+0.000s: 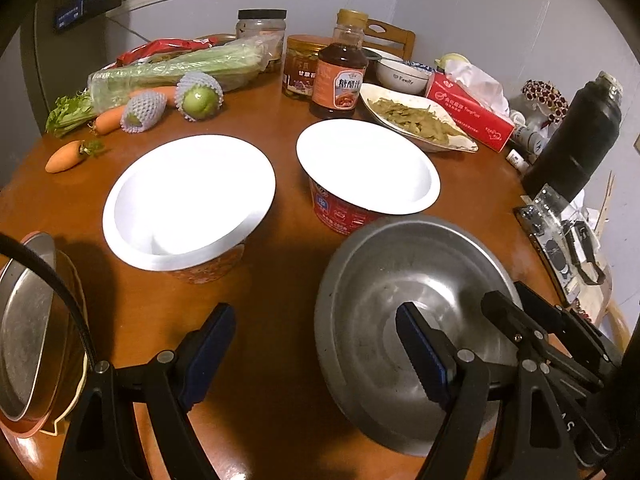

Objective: Organize plates and bowls
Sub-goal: 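Grasp the rim of the steel bowl with the left tool, then lift the steel bowl with the left tool and carry it toward the stack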

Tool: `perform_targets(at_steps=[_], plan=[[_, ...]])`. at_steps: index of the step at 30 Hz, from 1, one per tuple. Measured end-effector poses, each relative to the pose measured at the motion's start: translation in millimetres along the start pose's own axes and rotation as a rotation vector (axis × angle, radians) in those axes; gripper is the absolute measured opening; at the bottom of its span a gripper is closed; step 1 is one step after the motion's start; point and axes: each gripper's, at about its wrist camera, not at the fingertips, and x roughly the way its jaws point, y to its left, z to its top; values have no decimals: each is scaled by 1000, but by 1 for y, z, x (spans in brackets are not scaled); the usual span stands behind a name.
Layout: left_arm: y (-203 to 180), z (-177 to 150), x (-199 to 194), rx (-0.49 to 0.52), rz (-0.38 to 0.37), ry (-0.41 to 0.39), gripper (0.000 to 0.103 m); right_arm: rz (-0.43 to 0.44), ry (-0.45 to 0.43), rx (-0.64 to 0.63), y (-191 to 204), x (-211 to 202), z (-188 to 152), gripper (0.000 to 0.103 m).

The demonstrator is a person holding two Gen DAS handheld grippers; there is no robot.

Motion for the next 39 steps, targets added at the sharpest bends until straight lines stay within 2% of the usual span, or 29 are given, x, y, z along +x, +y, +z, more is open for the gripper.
perform_targets(at_steps=[2,4,10,15,22,29,39], plan=[[-3,0,3,6,6,6,78,1,2,-7,1,1,0,38],[-6,-1,5,18,2,9,67,7,0,-12,2,1,0,36],[-15,-4,10,51,-31,33,47,30,3,-34,8,3,1,28],[-15,-6,3,46,-56,27,47,22,-3,-45,12,-1,-1,27],[-4,-12,-16,33,-46,14,47,27,-7,-72,27,-14,-4,27],[17,-24,-40,15,-9,-8,47,66,-32,-124,54,-31,-8,28],[34,-44,-60,6,22,-19,47,103,-4,-155,79,-41,-25,28]])
